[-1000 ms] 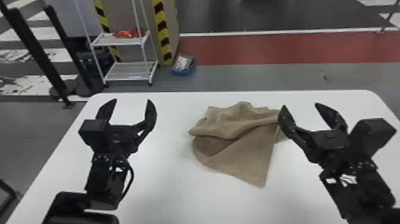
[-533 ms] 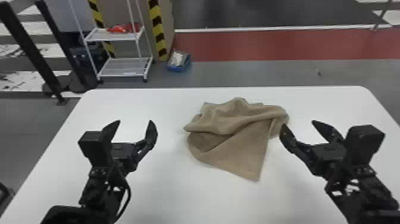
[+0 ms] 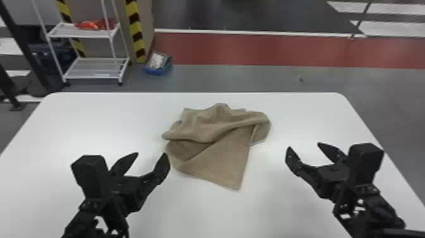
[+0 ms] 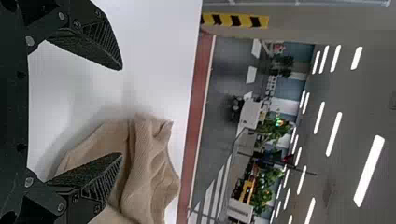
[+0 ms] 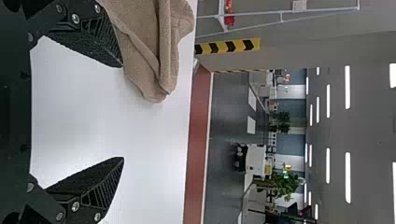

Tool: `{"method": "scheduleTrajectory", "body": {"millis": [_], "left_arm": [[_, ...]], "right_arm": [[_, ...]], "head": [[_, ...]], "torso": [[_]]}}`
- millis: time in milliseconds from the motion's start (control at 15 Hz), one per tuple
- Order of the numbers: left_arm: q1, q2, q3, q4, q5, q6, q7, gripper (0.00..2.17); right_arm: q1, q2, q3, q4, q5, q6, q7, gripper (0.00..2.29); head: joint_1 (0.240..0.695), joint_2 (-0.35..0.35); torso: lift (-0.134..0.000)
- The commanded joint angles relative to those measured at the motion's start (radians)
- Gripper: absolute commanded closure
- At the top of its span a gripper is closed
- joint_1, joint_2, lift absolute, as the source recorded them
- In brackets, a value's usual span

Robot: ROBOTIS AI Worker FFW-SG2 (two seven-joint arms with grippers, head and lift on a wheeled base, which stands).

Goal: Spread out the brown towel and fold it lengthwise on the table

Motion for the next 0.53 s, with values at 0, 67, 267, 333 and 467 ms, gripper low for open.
{"method": "scheduleTrajectory", "body": {"millis": [0, 67, 267, 333, 467], "left_arm": [[0.011, 0.004, -0.057, -0.036, 0.040, 0.097, -0.015, 0.27], [0.016, 0.012, -0.088, -0.044, 0.043, 0.124, -0.016, 0.27], [0.008, 0.009, -0.161, -0.019, 0.011, 0.118, -0.006, 0.27], [-0.012, 0.004, -0.192, 0.019, -0.032, 0.069, 0.004, 0.27], [-0.061, 0.003, -0.267, 0.140, -0.135, -0.195, 0.037, 0.27]], "right_arm": [[0.033, 0.001, -0.010, -0.029, 0.029, 0.011, -0.002, 0.19], [0.049, 0.001, -0.016, -0.035, 0.029, 0.008, -0.002, 0.19], [0.058, 0.001, -0.032, -0.041, 0.012, 0.002, 0.000, 0.19], [0.066, 0.001, -0.029, -0.049, 0.011, -0.001, 0.001, 0.19], [0.067, 0.001, -0.024, -0.050, -0.008, -0.004, 0.001, 0.19]], "head": [[0.695, -0.094], [0.695, -0.148], [0.695, -0.232], [0.695, -0.249], [0.695, -0.266]], "torso": [[-0.124], [-0.124], [-0.124], [-0.124], [-0.124]]}}
